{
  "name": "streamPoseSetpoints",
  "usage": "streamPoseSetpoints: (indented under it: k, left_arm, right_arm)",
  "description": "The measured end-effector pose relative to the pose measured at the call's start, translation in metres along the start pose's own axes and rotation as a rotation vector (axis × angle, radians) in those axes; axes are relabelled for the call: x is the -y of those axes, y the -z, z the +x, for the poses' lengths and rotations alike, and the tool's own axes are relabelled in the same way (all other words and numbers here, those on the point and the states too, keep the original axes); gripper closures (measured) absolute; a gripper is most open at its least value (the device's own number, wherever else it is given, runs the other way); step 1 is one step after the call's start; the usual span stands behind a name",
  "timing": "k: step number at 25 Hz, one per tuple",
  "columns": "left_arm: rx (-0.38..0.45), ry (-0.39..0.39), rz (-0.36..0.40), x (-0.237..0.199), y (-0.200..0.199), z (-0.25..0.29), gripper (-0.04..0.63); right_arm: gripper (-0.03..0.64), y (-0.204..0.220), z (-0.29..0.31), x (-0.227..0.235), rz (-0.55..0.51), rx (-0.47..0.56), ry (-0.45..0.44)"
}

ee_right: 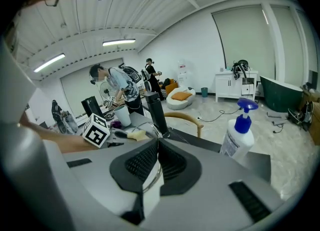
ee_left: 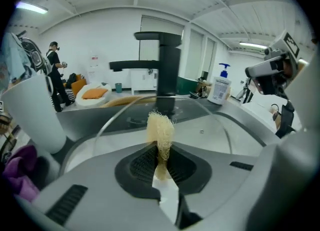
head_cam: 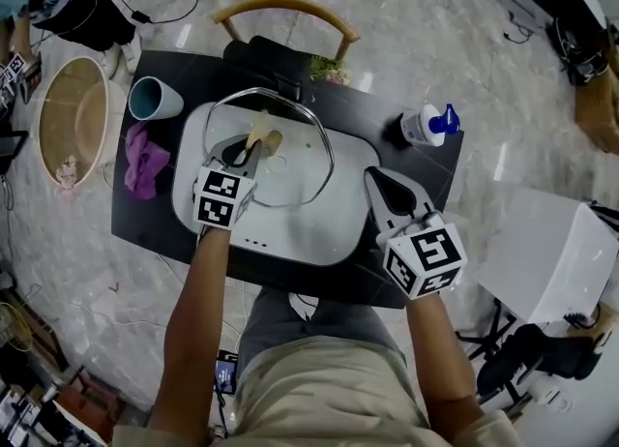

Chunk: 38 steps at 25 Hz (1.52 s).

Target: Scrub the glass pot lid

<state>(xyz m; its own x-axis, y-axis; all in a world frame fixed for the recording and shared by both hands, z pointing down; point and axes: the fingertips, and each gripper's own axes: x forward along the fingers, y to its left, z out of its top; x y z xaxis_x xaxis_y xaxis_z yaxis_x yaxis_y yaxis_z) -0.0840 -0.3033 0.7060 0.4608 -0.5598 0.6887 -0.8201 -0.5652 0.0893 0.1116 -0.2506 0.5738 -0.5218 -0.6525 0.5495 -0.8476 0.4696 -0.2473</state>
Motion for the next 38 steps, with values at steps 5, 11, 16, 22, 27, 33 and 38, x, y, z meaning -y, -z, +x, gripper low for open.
streamPoseSetpoints:
  k: [5, 11, 16, 22, 27, 33, 38]
  left_arm:
    - [-0.015, -0.132, -0.037, -0.068, 0.005, -0.022, 0.555]
    - [-0.019, -0.160, -0.045, -0.082, 0.005, -0.027, 0.555]
    - [-0.023, -0.144, -0.048, -0.073, 0.008, -0.023, 0.555]
    - [-0.016, -0.097, -0.042, -0.053, 0.006, -0.015, 0.555]
    - [-0.024, 0.030, -0.016, 0.010, 0.006, 0.007, 0.555]
    - [-0.032, 0.199, 0.066, 0.105, 0.005, 0.028, 0.555]
    - [-0.033, 0.261, 0.089, 0.143, 0.005, 0.031, 0.555]
  right_arm:
    - [0.592, 0.003, 0.002, 0.002, 0.001, -0.007, -0.002]
    - [0.592, 0.003, 0.001, 0.005, 0.002, -0.008, 0.002]
    - [0.592, 0.003, 0.002, 0.004, 0.004, -0.009, 0.003]
    - [0.592, 0.006, 0.004, 0.005, 0.013, -0.009, 0.010]
    - [0.592, 0.006, 0.004, 0.005, 0.019, -0.007, 0.013]
    - [0.592, 0.008, 0.004, 0.006, 0.025, -0.008, 0.016]
    - [0.592, 0.011, 0.003, 0.009, 0.029, -0.008, 0.017]
